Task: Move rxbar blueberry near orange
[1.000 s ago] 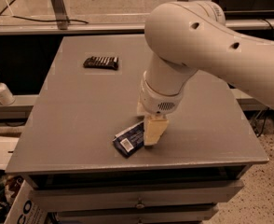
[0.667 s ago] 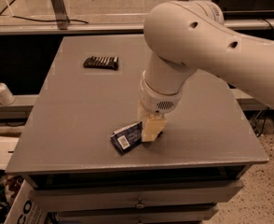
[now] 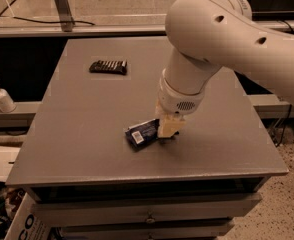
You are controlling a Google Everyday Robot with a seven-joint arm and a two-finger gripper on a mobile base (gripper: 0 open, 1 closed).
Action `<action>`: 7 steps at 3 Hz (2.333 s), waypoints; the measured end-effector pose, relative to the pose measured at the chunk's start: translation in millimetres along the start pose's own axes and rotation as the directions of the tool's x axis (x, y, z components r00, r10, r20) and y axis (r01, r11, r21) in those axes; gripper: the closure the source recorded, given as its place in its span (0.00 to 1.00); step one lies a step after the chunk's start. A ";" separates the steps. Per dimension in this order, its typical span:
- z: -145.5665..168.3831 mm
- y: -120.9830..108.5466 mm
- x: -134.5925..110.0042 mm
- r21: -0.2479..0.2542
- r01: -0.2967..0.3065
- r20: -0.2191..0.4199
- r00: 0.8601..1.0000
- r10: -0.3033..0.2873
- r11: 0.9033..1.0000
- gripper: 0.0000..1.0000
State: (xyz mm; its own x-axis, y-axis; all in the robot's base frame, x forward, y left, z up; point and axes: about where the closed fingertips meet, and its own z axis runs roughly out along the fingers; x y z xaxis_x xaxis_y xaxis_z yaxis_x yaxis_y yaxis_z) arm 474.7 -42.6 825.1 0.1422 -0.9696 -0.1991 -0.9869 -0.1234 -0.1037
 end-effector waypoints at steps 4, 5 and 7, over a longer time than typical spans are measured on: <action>-97.7 -88.9 178.8 0.193 -0.305 -0.120 0.936 0.331 0.933 1.00; -109.2 -103.4 228.5 0.226 -0.374 -0.158 0.897 0.412 0.900 1.00; -102.9 -115.7 234.8 0.227 -0.390 -0.155 0.891 0.428 0.893 1.00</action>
Offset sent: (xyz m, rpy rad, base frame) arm 0.0961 -0.1541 0.0721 -0.0490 -0.1267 -0.3173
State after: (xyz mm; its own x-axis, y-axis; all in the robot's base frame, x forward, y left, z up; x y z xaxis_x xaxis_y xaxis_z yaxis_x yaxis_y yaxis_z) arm 614.4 -277.7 890.7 -0.3074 -0.9489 -0.0712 -0.9192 0.3155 -0.2358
